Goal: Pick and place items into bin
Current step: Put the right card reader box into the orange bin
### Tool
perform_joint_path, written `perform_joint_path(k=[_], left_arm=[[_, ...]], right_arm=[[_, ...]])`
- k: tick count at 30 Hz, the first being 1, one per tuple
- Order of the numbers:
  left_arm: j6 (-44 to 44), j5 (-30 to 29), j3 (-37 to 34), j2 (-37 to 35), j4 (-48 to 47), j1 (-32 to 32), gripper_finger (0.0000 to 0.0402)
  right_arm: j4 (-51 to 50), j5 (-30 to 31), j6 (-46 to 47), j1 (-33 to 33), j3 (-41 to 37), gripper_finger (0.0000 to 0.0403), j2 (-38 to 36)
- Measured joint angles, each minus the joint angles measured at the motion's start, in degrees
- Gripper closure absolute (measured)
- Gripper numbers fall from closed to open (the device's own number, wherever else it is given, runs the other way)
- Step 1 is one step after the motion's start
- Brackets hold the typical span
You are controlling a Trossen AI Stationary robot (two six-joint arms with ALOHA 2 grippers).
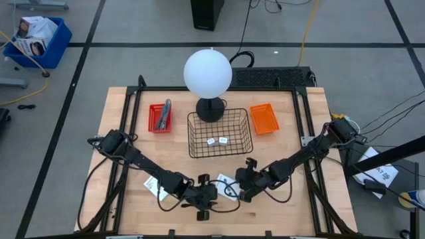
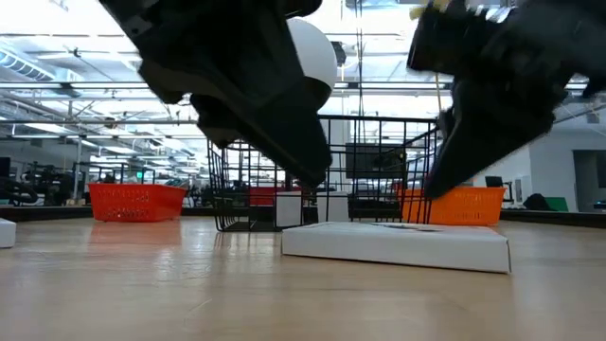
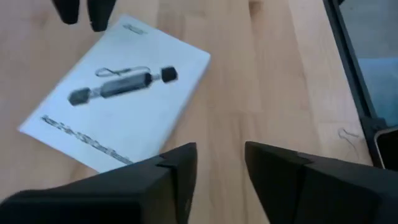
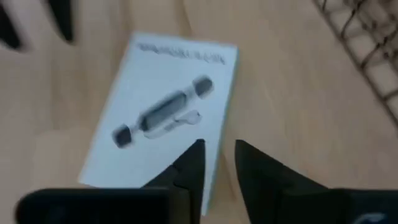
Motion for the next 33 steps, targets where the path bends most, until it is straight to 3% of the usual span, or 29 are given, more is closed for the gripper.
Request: perform_joint_path(k=[6, 11, 28, 33], left_arm=[[0.30, 0.24, 0.00, 0.00, 0.09, 0.86, 0.0337], [0.51, 2.77, 0.00, 0.00, 0.07, 1.15, 0.0394], [-3.26, 3.06, 0.11, 5.76, 2.10, 3.39, 0.0381], [-3.20, 2.42, 0.07, 5.82, 2.27, 3.45, 0.0393]], right_arm=[[-3.86, 4.09, 3.04, 0.99, 0.07, 0.0395, -1.62], [-7.88, 4.11, 8.49, 0.38, 0.07, 0.0391, -1.43], [-6.98, 1.79, 14.17, -0.31, -1.61, 0.0402, 1.84], [2.71, -0.64, 12.96, -0.83, -5.38, 0.0402, 2.90]])
